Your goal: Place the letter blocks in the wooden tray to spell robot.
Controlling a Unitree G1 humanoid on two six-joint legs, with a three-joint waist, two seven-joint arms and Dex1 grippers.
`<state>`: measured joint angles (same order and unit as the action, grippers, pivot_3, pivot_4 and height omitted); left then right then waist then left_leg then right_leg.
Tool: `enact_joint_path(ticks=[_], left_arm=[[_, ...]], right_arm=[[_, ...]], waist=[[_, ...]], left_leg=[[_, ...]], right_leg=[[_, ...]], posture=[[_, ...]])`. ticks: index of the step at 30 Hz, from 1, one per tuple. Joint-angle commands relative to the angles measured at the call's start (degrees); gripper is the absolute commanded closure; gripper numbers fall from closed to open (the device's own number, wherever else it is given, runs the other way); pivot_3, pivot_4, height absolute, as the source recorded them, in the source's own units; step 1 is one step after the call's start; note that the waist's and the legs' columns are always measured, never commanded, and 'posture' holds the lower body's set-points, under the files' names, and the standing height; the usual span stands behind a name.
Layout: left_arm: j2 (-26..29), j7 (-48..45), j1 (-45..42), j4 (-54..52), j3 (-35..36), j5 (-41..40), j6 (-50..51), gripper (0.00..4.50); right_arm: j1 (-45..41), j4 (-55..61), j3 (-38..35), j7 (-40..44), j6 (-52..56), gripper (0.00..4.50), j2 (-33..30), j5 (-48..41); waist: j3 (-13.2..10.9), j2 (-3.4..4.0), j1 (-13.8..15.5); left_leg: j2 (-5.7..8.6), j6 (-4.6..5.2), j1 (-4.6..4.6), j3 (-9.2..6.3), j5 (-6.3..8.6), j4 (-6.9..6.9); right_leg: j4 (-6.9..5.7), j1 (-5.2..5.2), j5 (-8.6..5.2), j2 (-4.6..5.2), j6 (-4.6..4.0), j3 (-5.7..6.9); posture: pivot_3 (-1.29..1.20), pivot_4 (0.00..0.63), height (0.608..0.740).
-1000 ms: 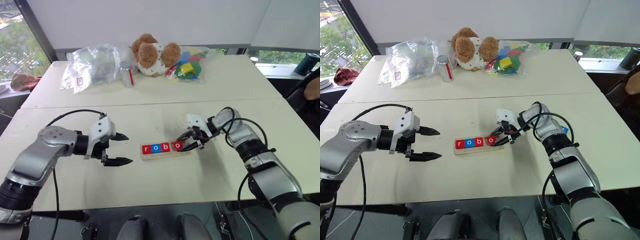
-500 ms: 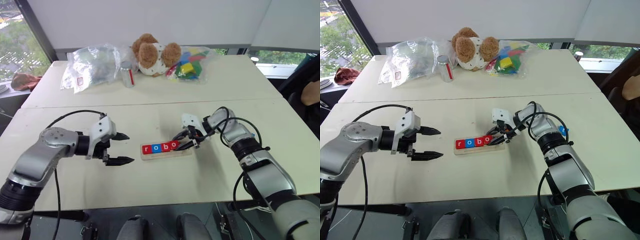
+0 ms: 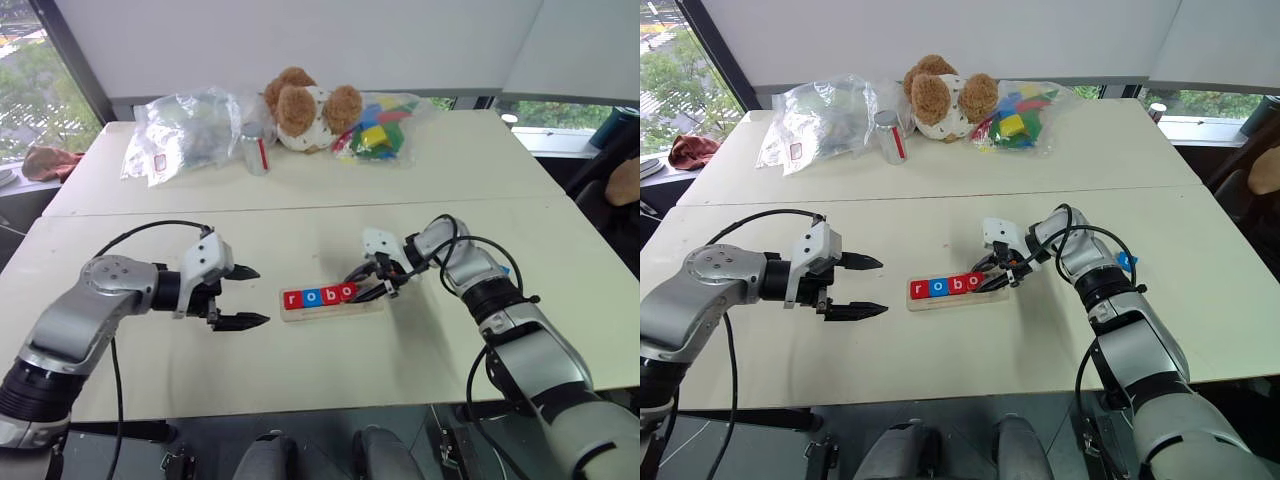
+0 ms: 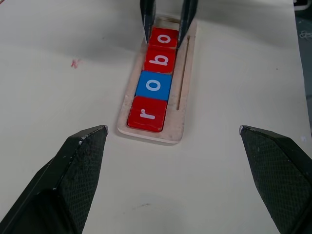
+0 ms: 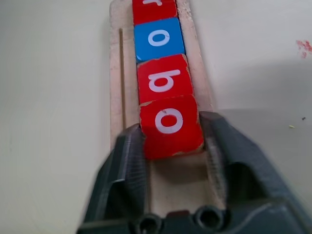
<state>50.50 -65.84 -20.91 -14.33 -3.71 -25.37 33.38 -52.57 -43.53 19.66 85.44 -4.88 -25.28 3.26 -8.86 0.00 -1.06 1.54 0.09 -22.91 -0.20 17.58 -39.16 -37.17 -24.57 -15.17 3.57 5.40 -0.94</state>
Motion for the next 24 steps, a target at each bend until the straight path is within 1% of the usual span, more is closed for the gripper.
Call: enact_joint_path(ticks=[1, 7, 11, 13, 14, 16, 18, 19, 20, 22, 24], left_arm=[[0.15, 0.02, -0.59, 0.09, 0.88, 0.43, -1.21, 0.00], [-0.09, -0.01, -0.70, 0.43, 0.87, 0.72, -1.49, 0.00], [-0.80, 0.54, -1.02, -0.51, 1.87, -0.23, -1.12, 0.00], [-1.45, 0.87, -1.72, -1.77, 2.99, -2.05, 0.32, 0.00], [-1.75, 0.92, -2.42, -2.60, 3.46, -3.30, 1.36, 0.00], [-1.96, 1.02, -3.27, -3.79, 3.97, -5.02, 2.74, 0.00], [-2.50, 0.59, -5.34, -4.86, 3.07, -6.52, 4.21, 0.00], [-2.93, 0.29, -6.47, -4.98, 2.39, -6.97, 4.67, 0.00], [-3.41, 0.02, -7.51, -4.86, 1.69, -7.22, 4.90, 0.00], [-4.96, -0.44, -9.75, -3.76, 0.09, -7.02, 4.65, 0.00], [-6.65, -1.08, -11.79, -1.87, -1.54, -6.32, 3.81, 0.00]], right_arm=[[-0.17, 3.16, -1.06, -0.33, 0.80, 0.47, 0.29, -1.16], [-0.09, 5.98, -2.44, -1.39, 2.55, 0.47, -0.53, -2.41], [0.21, 9.69, -8.48, -9.74, 7.36, 0.47, -3.87, -4.02], [1.72, 13.37, -13.80, -19.31, 12.87, 0.47, -5.88, -3.92], [3.87, 17.54, -18.37, -26.33, 17.65, 0.47, -6.50, -4.02], [7.82, 25.35, -24.49, -35.74, 25.57, 0.47, -6.65, -4.38], [16.18, 40.42, -32.50, -49.16, 35.81, 0.47, -2.77, -1.56], [19.92, 47.27, -35.00, -55.09, 40.61, 0.47, -0.48, 0.38], [22.79, 52.43, -36.32, -60.26, 45.05, 0.47, 1.61, 3.04], [26.56, 59.00, -37.83, -68.16, 51.98, 0.47, 6.25, 6.22], [29.58, 62.41, -37.96, -73.62, 54.98, 0.47, 9.67, 8.23]], waist=[[0.00, 0.00, 0.02], [0.00, 0.00, 0.04], [0.00, 0.00, 0.37], [0.00, 0.00, 0.48], [0.00, 0.00, 0.49], [0.01, -0.02, 0.76], [0.03, -0.01, 0.96], [0.04, 0.00, 0.96], [0.04, 0.00, 0.93], [0.05, 0.02, 0.42], [0.05, 0.03, 0.19]], left_leg=[[0.00, 0.00, 0.00, 0.00, 0.00, 0.00], [0.00, 0.00, 0.00, 0.00, 0.00, 0.00], [0.00, 0.00, -0.02, -0.01, 0.00, 0.00], [0.01, 0.00, -0.03, -0.02, 0.00, 0.00], [0.00, 0.00, -0.04, -0.04, 0.00, -0.01], [0.00, -0.02, -0.17, -0.20, 0.00, -0.01], [0.00, -0.03, -0.33, -0.24, -0.01, 0.00], [0.00, -0.05, -0.40, -0.23, -0.01, 0.01], [0.00, -0.06, -0.45, -0.23, -0.02, 0.02], [0.00, -0.09, -0.49, -0.18, -0.04, 0.04], [0.04, -0.12, -0.47, 0.03, -0.08, 0.00]], right_leg=[[0.00, 0.00, 0.00, 0.00, 0.00, 0.00], [0.00, -0.01, 0.00, 0.00, 0.00, 0.00], [0.00, -0.01, 0.00, 0.02, 0.00, 0.00], [0.01, -0.01, 0.00, 0.05, 0.00, 0.00], [0.01, -0.01, 0.00, 0.06, 0.00, 0.00], [0.01, -0.04, 0.00, 0.06, 0.00, 0.04], [-0.02, -0.18, 0.00, 0.06, 0.00, 0.05], [-0.08, -0.30, 0.00, 0.05, 0.00, 0.04], [-0.12, -0.34, 0.00, 0.04, 0.00, 0.05], [-0.26, -0.45, 0.00, 0.01, 0.00, 0.02], [-0.28, -0.47, 0.00, -0.01, 0.00, -0.14]], posture=[[0.00, 0.150, 0.740], [0.00, 0.150, 0.740], [0.00, 0.150, 0.740], [0.00, 0.150, 0.740], [0.00, 0.150, 0.740], [0.00, 0.150, 0.740], [0.00, 0.150, 0.740], [0.00, 0.150, 0.740], [0.00, 0.150, 0.740], [0.00, 0.150, 0.740], [0.00, 0.150, 0.740]])
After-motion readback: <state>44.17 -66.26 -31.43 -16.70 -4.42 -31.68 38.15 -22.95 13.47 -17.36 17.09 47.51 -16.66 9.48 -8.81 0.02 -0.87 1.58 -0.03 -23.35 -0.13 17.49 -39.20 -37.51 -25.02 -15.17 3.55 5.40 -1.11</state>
